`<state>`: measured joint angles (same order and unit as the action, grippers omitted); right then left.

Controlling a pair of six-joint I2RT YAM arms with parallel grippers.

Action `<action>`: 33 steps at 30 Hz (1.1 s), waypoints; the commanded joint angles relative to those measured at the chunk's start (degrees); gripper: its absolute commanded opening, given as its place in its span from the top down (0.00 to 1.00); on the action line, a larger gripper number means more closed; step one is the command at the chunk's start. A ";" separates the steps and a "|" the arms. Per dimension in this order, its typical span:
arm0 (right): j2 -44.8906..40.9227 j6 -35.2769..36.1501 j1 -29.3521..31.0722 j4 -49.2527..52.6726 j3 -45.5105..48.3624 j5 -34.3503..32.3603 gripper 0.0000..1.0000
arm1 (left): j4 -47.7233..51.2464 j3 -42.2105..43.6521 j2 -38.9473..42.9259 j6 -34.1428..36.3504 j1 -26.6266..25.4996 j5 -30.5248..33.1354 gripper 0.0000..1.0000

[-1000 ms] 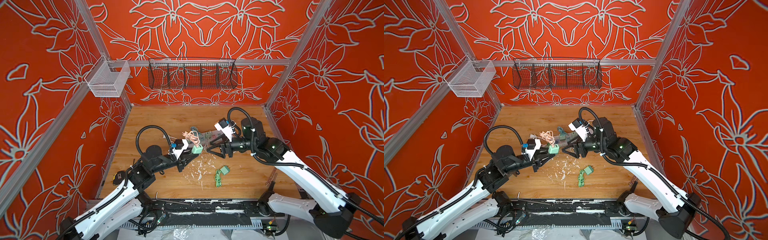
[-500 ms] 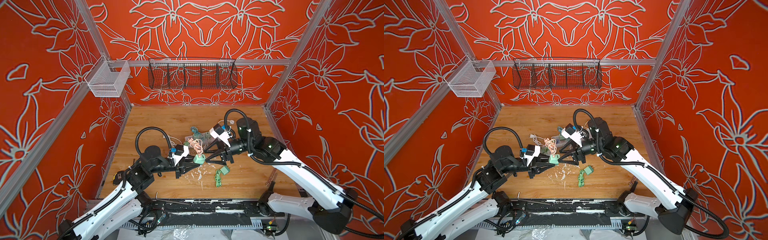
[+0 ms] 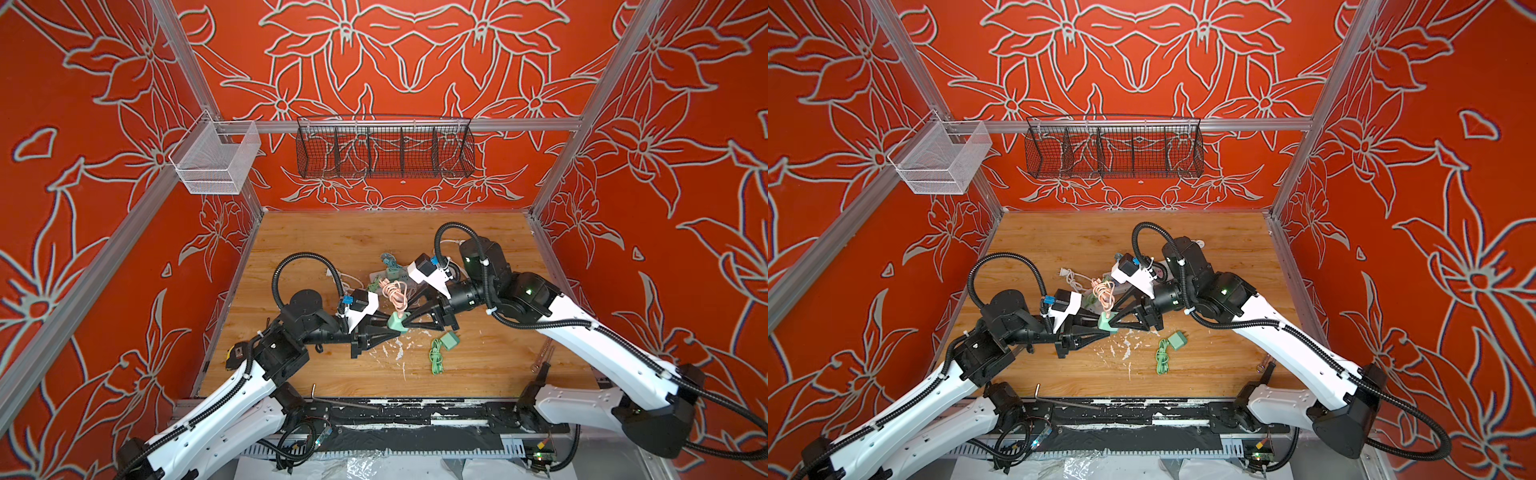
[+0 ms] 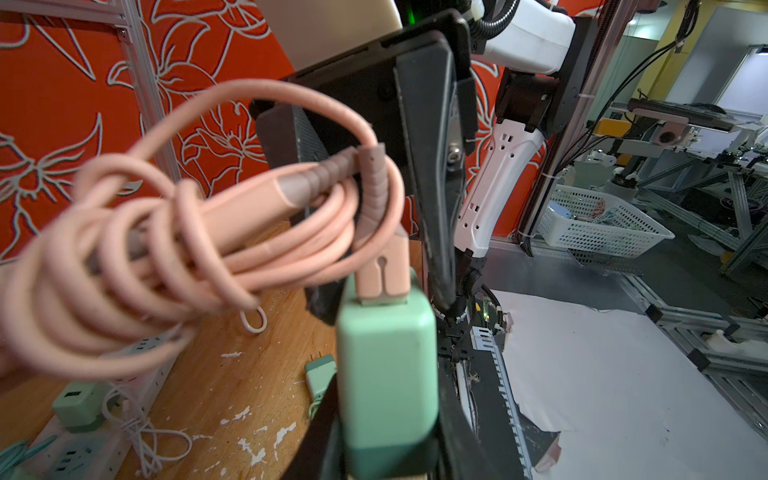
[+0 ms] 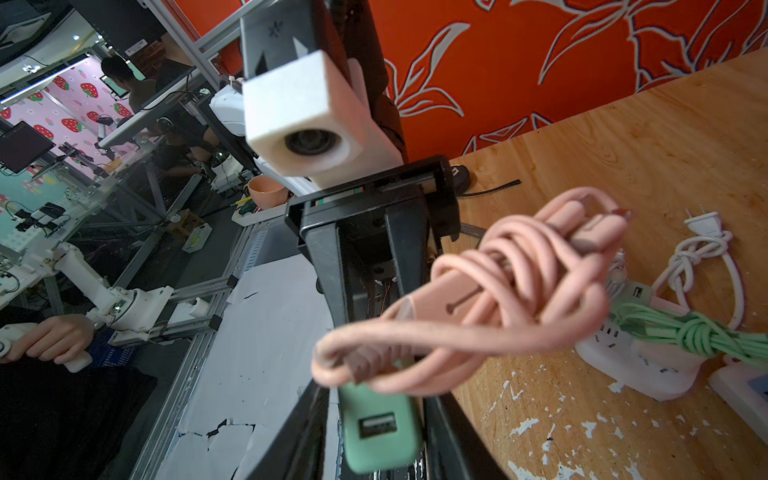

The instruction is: Insert the plug

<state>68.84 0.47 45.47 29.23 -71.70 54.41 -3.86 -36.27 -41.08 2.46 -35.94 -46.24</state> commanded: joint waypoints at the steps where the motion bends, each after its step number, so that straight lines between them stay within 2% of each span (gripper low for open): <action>1: 0.40 3.22 1.15 2.00 -1.91 -0.17 0.62 | -1.50 -1.71 -0.40 -0.35 0.64 -0.65 1.00; 20: 5.02 13.04 1.53 14.30 -9.37 -2.08 0.78 | -1.29 -1.87 -1.37 -1.45 1.14 0.11 1.00; 21: 5.32 13.62 1.48 14.63 -9.59 -2.67 0.78 | -1.20 -1.87 -1.22 -1.69 1.14 0.78 0.94; 22: 5.50 14.15 1.43 14.89 -9.88 -3.36 0.79 | -0.91 -1.98 -1.04 -1.99 1.14 1.53 0.78; 24: 5.91 15.38 0.76 14.84 -10.07 -6.12 0.79 | 0.53 -2.11 -0.14 -2.66 1.23 3.74 0.39; 25: 6.33 15.94 -0.27 14.86 -10.20 -6.97 0.79 | 1.40 -2.18 0.51 -3.15 1.20 5.07 0.26; 27: 7.64 17.65 -3.51 14.81 -10.86 -7.06 0.79 | 4.10 -2.20 2.59 -4.16 1.32 8.34 0.09; 29: 9.02 18.99 -7.49 13.22 -10.73 -6.52 0.79 | 7.21 -2.33 5.24 -4.47 1.33 10.72 0.01; 33: 14.36 24.59 -12.70 13.58 -13.05 -10.84 0.81 | 12.13 -2.65 11.19 -4.48 1.32 14.67 0.03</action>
<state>80.18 17.56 35.38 42.81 -81.62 46.61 4.16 -37.06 -33.30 -1.56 -34.87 -35.79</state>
